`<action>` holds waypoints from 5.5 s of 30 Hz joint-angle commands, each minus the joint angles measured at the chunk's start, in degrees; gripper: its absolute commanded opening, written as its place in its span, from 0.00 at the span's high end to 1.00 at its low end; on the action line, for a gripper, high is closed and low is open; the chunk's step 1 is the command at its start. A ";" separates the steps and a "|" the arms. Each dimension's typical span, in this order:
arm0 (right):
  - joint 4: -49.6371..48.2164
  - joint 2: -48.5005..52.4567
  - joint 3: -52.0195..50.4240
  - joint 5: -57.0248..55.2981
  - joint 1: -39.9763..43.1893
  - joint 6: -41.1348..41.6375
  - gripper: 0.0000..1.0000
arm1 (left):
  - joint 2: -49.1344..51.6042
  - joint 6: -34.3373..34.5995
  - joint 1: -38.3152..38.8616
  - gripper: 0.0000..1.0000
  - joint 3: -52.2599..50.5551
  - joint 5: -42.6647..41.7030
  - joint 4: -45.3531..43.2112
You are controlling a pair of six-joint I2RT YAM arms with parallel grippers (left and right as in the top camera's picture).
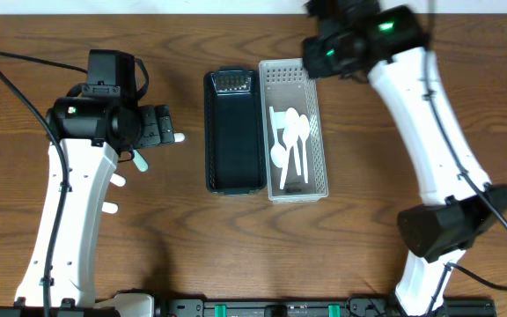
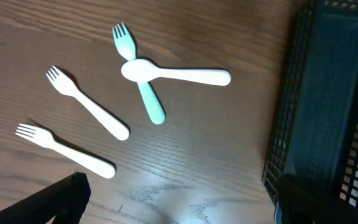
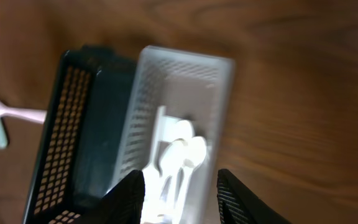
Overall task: Pack container
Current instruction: 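Place the spoon into the white tray and withdraw right gripper, then move left gripper down to a white fork and grasp it, then carry the fork with left gripper into the black tray and release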
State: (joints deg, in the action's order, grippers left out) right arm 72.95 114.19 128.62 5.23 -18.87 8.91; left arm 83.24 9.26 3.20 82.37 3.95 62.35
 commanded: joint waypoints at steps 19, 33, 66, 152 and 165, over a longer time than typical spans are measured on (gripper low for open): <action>10.16 -3.45 3.63 -2.14 35.04 -2.99 0.18 | -2.01 30.77 -37.09 0.02 -3.45 2.64 3.10; 11.63 -3.45 3.58 -1.77 36.52 -2.99 0.18 | 4.59 35.08 -40.85 0.02 -23.30 1.03 -16.63; 14.08 -3.45 3.58 -1.77 36.04 -2.99 0.19 | 24.04 37.55 -40.85 0.52 -23.30 -4.61 -23.06; 14.08 -3.45 3.58 -0.26 36.04 -2.60 0.20 | 5.11 16.96 -9.46 0.30 7.37 8.07 -4.90; 14.82 -3.45 3.58 -0.26 36.04 -2.60 0.20 | 22.01 28.70 -30.42 0.27 6.36 1.92 -2.21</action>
State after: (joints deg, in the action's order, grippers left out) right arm 87.44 111.31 131.52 4.54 17.65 6.72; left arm 101.08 33.32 -25.93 89.60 7.60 59.75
